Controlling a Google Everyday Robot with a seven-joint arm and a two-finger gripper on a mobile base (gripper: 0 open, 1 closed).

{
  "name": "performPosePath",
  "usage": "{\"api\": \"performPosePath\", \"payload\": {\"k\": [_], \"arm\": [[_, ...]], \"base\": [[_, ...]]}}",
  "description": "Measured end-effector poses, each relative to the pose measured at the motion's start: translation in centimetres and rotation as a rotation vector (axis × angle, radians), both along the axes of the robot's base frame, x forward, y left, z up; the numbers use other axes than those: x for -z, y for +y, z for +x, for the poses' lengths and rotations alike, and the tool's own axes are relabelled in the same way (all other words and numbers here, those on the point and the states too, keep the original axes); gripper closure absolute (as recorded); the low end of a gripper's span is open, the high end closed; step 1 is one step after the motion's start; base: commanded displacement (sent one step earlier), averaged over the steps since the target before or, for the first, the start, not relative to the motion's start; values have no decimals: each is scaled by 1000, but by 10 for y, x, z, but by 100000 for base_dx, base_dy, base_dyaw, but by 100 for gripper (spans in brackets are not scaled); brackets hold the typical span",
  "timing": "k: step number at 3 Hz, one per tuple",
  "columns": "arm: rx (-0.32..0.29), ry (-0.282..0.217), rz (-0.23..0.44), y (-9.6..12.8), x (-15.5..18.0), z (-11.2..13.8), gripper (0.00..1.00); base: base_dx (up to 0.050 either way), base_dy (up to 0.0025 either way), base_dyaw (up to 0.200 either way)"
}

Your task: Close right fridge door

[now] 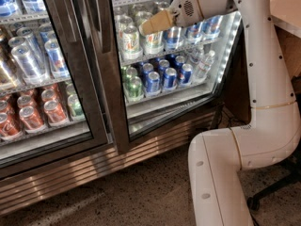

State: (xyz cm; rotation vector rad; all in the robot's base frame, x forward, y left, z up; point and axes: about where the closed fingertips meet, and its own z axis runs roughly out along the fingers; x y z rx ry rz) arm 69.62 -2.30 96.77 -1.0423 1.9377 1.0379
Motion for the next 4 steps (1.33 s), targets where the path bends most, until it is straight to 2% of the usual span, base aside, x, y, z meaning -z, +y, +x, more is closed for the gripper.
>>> {"api": "performPosePath", "payload": {"k": [1,4], "arm": [[0,0,0,0,0,0,100],[2,-4,-8,-4,2,-10,100]], "base": [[4953,-1,28],[0,0,0]]}}
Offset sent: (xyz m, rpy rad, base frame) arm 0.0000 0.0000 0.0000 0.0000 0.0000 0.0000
